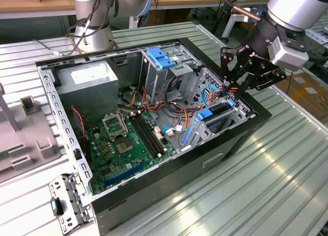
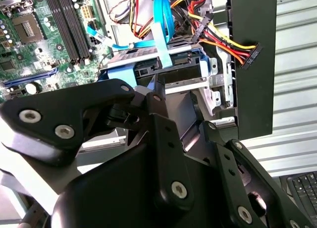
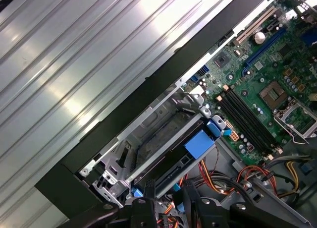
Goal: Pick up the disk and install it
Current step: 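Insert the first disk wire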
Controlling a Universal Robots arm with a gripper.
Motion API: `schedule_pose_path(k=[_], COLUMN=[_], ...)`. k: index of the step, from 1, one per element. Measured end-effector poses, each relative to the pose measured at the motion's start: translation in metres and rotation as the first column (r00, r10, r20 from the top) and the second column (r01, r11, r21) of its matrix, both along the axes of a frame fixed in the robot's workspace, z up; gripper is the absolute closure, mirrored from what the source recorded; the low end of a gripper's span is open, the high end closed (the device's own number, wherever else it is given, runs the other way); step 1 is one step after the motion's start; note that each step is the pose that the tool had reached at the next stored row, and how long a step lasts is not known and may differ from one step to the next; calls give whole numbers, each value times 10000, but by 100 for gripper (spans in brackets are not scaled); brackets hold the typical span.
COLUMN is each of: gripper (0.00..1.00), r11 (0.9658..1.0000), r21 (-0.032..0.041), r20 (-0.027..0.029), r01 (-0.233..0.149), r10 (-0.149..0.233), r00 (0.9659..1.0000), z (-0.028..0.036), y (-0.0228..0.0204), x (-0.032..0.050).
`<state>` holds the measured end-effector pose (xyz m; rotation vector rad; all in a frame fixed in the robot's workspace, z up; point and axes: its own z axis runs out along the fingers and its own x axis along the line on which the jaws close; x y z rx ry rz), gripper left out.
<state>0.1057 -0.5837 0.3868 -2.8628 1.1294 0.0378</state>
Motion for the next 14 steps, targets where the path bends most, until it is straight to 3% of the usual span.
schedule_pose_path(k=[14], gripper=[64], r11=[10000], r21=[-3], r20=[0], r01=[0], r10=[0], r00=[10000], z=[-17], y=[1], x=[147])
